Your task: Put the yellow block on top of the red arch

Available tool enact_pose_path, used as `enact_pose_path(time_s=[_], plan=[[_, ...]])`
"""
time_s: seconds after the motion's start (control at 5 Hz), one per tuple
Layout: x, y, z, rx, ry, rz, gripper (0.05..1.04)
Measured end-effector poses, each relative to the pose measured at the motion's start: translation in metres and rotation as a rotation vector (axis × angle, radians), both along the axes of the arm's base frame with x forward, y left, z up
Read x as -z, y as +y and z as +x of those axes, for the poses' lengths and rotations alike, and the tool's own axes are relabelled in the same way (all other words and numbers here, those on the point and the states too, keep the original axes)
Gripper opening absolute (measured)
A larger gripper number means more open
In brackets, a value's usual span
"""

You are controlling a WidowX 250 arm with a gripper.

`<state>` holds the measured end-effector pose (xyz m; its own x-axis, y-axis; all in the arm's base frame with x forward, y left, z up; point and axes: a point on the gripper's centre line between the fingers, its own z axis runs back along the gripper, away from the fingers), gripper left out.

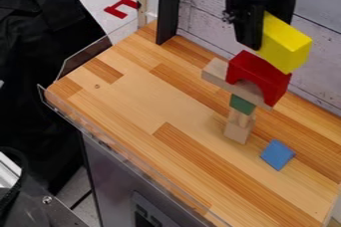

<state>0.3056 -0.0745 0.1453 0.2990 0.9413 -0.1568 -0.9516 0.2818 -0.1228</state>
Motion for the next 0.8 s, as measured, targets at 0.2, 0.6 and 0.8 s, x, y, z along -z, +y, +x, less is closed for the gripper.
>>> enact_pose_path(time_s=[0.2,0.6,0.8], plan=[[0.001,-0.002,0.002,0.003,-0.009,0.003,0.576],[0.007,-0.003,0.001,-0.001,0.003,0.002,0.576],[0.013,0.002,-0.002,-0.015,0.018,0.013,0.576]])
